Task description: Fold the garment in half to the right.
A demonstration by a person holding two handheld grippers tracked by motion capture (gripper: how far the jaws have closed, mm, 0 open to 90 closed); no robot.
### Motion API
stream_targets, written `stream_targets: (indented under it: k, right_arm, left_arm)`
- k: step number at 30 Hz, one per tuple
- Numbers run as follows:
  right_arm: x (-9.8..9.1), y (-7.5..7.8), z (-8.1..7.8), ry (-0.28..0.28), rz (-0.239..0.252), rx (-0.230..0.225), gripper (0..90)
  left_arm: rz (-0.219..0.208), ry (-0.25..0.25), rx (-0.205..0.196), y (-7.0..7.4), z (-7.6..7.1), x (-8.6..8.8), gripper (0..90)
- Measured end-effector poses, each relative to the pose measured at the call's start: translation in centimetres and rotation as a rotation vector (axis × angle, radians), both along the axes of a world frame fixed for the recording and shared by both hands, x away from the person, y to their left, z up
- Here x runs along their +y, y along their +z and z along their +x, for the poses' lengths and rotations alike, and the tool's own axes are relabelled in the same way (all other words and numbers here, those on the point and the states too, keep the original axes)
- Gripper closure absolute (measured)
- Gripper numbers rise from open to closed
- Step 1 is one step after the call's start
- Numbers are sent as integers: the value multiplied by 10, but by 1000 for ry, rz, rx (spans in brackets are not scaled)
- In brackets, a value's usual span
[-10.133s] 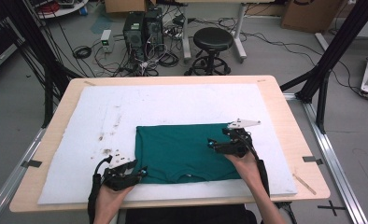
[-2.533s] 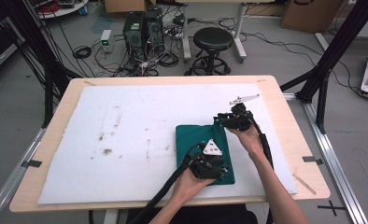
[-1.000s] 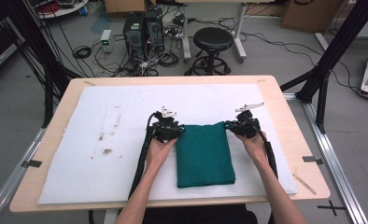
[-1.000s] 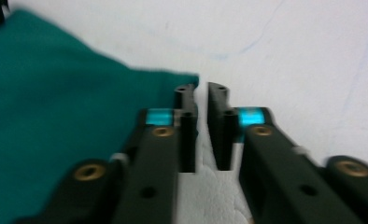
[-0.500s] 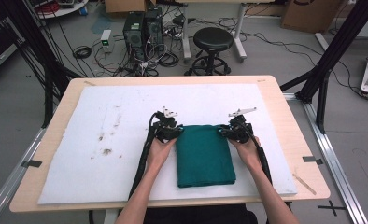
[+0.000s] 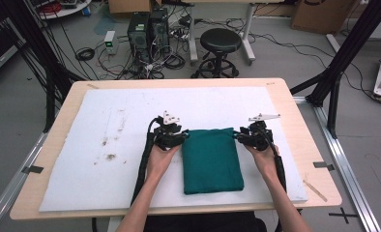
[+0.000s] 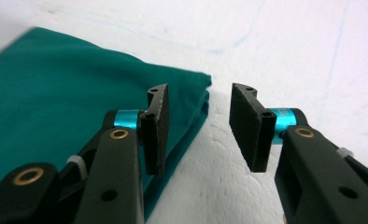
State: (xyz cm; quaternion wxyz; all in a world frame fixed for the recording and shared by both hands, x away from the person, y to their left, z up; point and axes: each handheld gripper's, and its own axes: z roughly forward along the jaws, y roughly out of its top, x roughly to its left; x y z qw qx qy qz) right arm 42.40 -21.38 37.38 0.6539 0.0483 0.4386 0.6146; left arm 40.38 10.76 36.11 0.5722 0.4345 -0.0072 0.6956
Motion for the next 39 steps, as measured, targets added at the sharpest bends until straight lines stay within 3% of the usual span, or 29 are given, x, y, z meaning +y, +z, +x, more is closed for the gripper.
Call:
stream_targets:
  k: [3,6,8,9,11,13,15,17,20,23,26,29,32,39]
  right_arm:
    - [1,-16,-8,11,-55,-29,650]
    - [8,-35,-8,15,-130,-36,690]
    - [11,-45,-2,14,-157,-13,697]
    - [12,-48,3,13,-165,-2,699]
    - [12,-53,13,3,-170,26,712]
    - [11,-55,21,-10,-162,43,712]
    - [6,-56,25,13,-153,51,692]
    - [1,-58,23,28,-136,53,667]
    - [-4,-67,16,67,-150,37,653]
    - [0,-84,11,67,-203,14,647]
    - [5,-99,11,45,-247,3,647]
    - [10,-109,17,-9,-291,10,656]
    - [10,-113,26,-63,-288,36,662]
    - [2,-110,27,-12,-299,63,627]
  left_arm:
    - [58,-25,2,-15,0,1,678]
    - [101,-44,36,-26,7,1,698]
    - [122,-10,55,-30,16,-1,700]
    - [122,21,62,-31,20,-2,700]
    - [119,36,82,-31,27,-2,699]
    - [112,31,81,-31,28,-1,698]
    - [100,34,73,-34,25,1,681]
    - [114,14,58,-39,21,3,673]
    - [180,-31,26,-56,13,4,653]
    - [266,-26,-13,-74,9,4,636]
    - [349,-41,-8,-88,11,3,626]
    - [411,2,29,-95,20,0,611]
    - [415,59,47,-97,31,-3,611]
    - [436,47,60,-97,33,1,613]
